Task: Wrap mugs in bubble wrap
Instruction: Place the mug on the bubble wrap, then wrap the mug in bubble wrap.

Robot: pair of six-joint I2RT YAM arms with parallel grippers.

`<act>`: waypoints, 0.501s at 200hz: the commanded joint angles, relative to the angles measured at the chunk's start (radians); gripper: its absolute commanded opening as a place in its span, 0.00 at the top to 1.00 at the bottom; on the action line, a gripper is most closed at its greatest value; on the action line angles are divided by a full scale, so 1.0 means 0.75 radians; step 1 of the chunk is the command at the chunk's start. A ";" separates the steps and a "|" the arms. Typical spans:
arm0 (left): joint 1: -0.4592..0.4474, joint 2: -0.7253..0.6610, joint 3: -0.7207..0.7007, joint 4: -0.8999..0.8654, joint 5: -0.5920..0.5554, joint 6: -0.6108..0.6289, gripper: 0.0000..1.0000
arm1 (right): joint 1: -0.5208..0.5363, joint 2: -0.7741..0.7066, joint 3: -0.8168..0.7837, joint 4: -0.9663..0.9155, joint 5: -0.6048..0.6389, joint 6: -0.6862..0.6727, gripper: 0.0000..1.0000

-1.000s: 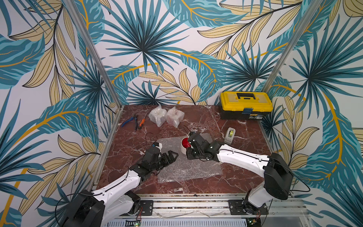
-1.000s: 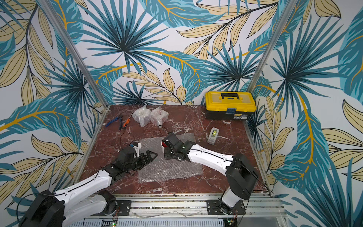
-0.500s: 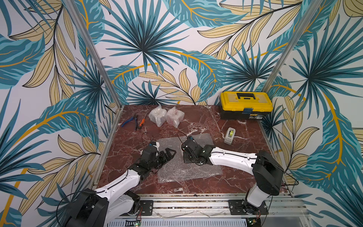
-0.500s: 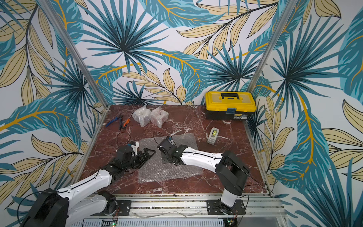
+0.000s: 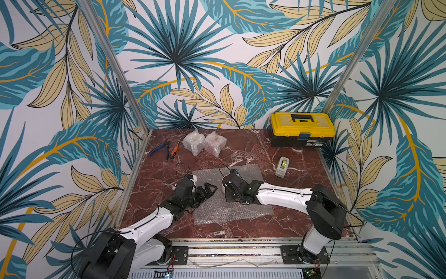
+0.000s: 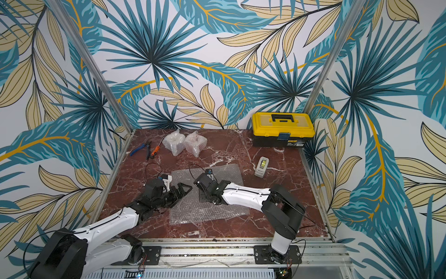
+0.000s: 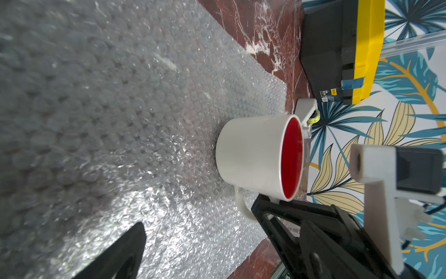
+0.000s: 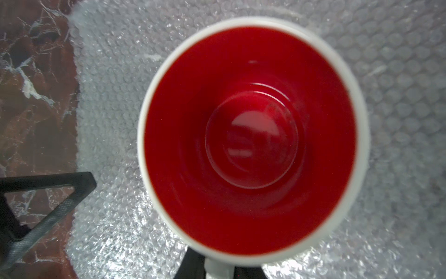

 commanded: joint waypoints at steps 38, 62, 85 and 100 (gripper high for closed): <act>-0.004 0.085 0.362 -0.290 -0.069 0.289 0.00 | -0.001 -0.331 -0.111 0.058 0.078 -0.134 0.53; -0.042 0.178 0.587 -0.480 -0.169 0.425 0.00 | -0.041 -0.442 -0.153 0.015 0.232 -0.222 0.45; -0.117 0.297 0.782 -0.596 -0.243 0.521 0.00 | -0.256 -0.466 -0.204 0.051 0.056 -0.288 0.45; -0.151 0.378 0.880 -0.605 -0.245 0.550 0.00 | -0.436 -0.437 -0.221 0.078 -0.159 -0.321 0.42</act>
